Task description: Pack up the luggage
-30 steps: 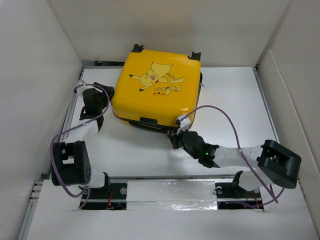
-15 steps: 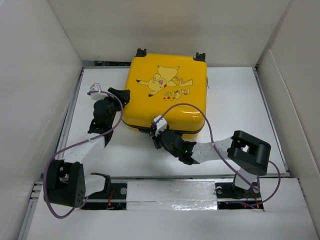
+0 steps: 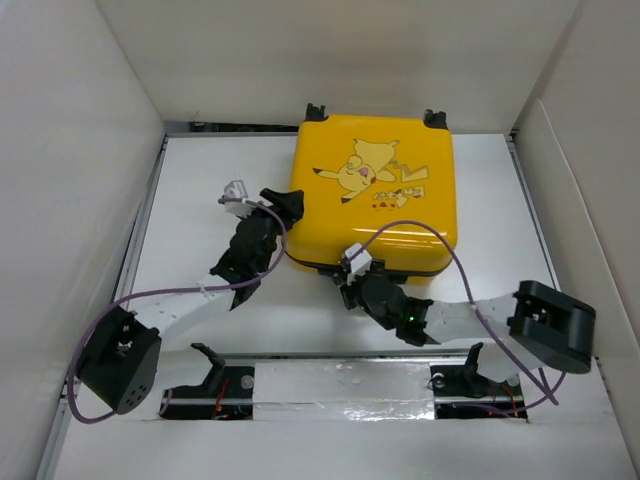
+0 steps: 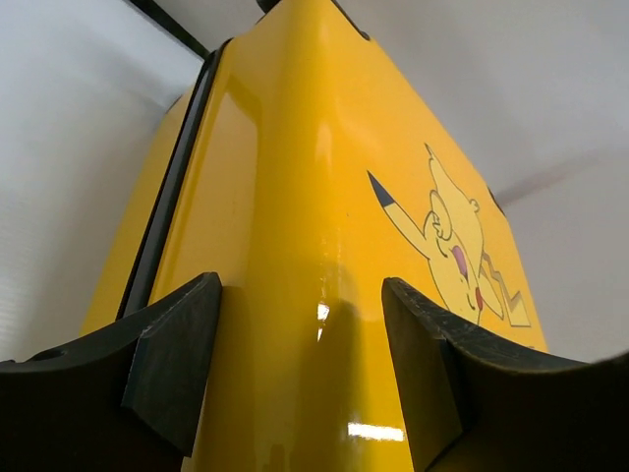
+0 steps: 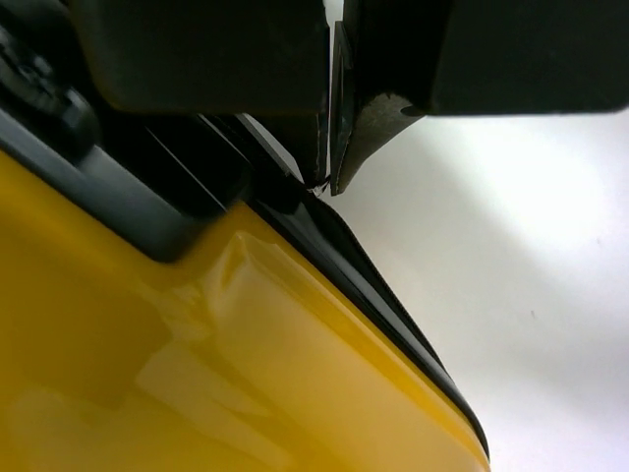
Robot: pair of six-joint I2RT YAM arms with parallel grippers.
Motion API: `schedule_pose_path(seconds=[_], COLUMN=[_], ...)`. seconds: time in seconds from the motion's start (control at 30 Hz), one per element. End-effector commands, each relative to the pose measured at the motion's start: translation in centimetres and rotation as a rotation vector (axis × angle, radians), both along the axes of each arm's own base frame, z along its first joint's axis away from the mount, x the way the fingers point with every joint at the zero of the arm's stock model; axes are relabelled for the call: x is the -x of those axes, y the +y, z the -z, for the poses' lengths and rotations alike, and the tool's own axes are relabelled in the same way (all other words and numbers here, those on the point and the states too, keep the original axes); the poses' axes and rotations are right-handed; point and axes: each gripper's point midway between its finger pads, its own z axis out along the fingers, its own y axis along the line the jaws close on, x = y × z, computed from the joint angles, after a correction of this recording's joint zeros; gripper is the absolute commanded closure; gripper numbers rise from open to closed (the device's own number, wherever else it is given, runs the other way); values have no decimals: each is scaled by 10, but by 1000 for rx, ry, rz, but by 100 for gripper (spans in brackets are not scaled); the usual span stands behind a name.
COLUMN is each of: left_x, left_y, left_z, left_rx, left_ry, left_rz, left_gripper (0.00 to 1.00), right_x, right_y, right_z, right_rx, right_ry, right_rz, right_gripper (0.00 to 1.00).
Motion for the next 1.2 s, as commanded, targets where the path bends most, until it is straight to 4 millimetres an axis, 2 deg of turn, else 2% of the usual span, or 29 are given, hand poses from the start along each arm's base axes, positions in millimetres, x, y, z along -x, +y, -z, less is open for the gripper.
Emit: schedule_pose_path(seconds=[0.0,0.07,0.13,0.17,0.2,0.23,0.27,0.33,0.37,0.4,0.43,0.47,0.5,0.53,0.57,0.6,0.63,0.67,0.7,0.73,0.77,0.8,0.83,0.87,0.93,1.03,1.07,1.1,1.17], left_x=[155,162,165,166,148,136,121,84,47,29,18,-6,-37,-51,-92,-114,-123,-159,-180,-182,-207,-216,-222,-231,-236,-240,-240,-238,-229], left_y=[-171,-179,-183,-182,-171,-160,-143,-109,-84,-76,-81,-70,-83,-91,-109,-111,-120,-137,-132,-139,-147,-147,-143,-144,-144,-141,-142,-144,-151], left_z=[-27,-41,-49,-68,-60,-63,-80,-87,-95,-98,-103,-98,-109,-97,-104,-93,-76,-74,-63,-45,-40,-28,-21,-8,-8,6,12,15,19], left_rx=[333,343,317,309,218,169,143,77,74,71,38,-4,-37,-144,-184,-228,-274,-294,-302,-307,-300,-300,-290,-279,-234,-241,-239,-237,-204], left_ry=[119,86,61,15,0,-24,-65,-108,-122,-125,-137,-116,-118,-83,-69,-34,35,32,64,132,119,144,159,162,121,125,129,131,124], left_rz=[826,850,848,839,725,645,544,371,275,254,304,277,282,327,339,354,429,466,475,551,570,577,597,615,657,668,680,696,753], left_gripper=[38,37,34,33,30,27,24,16,14,13,13,13,12,12,11,10,10,9,8,8,7,6,5,2,1,1,1,1,1], right_x=[89,96,102,103,104,106,109,114,115,117,116,113,114,110,111,109,110,109,110,110,106,106,102,102,103,107,108,108,106], right_y=[35,15,-11,-21,-34,-43,-52,-65,-72,-80,-85,-90,-93,-96,-96,-97,-95,-94,-96,-95,-96,-95,-97,-94,-92,-83,-79,-75,-68], right_z=[-27,-21,-29,-31,-28,-48,-44,-41,-49,-33,-31,-34,-28,-28,-28,-23,-26,-26,-16,-20,-20,-20,-17,-24,-25,-50,-55,-77,-90], right_rx=[-125,-90,-71,-81,-66,-130,-135,-146,-208,-186,-183,-197,-170,-164,-153,-131,-129,-120,-75,-76,-75,-70,-53,-56,-25,-31,-20,-18,4], right_ry=[74,89,98,115,130,111,129,146,148,172,173,170,179,176,173,183,185,186,210,209,207,203,214,215,224,214,216,192,183], right_rz=[-405,-405,-385,-365,-334,-326,-318,-310,-291,-274,-256,-238,-233,-220,-224,-218,-226,-224,-222,-221,-208,-210,-190,-192,-213,-266,-282,-309,-323], right_gripper=[100,100,100,100,100,100,100,100,100,100,100,100,100,100,100,100,100,100,100,100,100,100,90,55,44,16,0,0,0])
